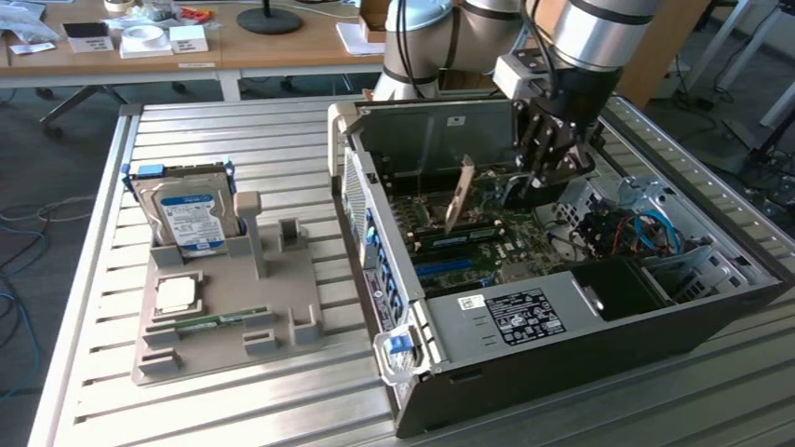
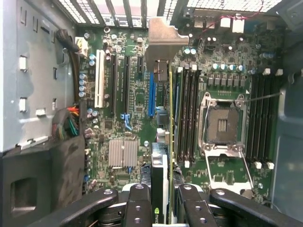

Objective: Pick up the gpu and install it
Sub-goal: 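Insert the gpu into the slot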

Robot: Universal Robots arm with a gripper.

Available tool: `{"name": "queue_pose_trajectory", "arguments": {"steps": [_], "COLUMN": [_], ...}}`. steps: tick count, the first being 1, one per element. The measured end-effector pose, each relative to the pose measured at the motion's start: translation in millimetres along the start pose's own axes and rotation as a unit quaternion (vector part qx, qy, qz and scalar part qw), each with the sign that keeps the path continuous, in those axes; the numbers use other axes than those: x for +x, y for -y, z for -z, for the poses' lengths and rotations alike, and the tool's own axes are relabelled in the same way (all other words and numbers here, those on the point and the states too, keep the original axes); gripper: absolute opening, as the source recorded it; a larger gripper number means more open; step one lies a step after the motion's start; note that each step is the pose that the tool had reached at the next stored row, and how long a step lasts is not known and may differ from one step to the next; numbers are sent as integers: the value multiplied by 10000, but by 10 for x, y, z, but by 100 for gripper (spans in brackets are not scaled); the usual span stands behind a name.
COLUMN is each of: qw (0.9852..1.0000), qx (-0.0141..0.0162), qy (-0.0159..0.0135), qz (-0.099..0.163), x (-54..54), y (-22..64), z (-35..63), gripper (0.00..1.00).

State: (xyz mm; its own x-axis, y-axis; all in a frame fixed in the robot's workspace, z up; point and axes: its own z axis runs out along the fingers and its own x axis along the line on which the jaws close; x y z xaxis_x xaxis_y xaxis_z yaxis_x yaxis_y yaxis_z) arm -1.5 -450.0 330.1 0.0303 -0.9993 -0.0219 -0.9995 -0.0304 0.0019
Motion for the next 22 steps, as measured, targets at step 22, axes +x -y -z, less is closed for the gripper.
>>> {"name": "queue_pose_trajectory", "arguments": {"steps": [22], "qw": [10000], "qx": [46], "qy": [-2], "qz": [1], "x": [-1], "y": [-314], "z": [-385], "gripper": [27]}}
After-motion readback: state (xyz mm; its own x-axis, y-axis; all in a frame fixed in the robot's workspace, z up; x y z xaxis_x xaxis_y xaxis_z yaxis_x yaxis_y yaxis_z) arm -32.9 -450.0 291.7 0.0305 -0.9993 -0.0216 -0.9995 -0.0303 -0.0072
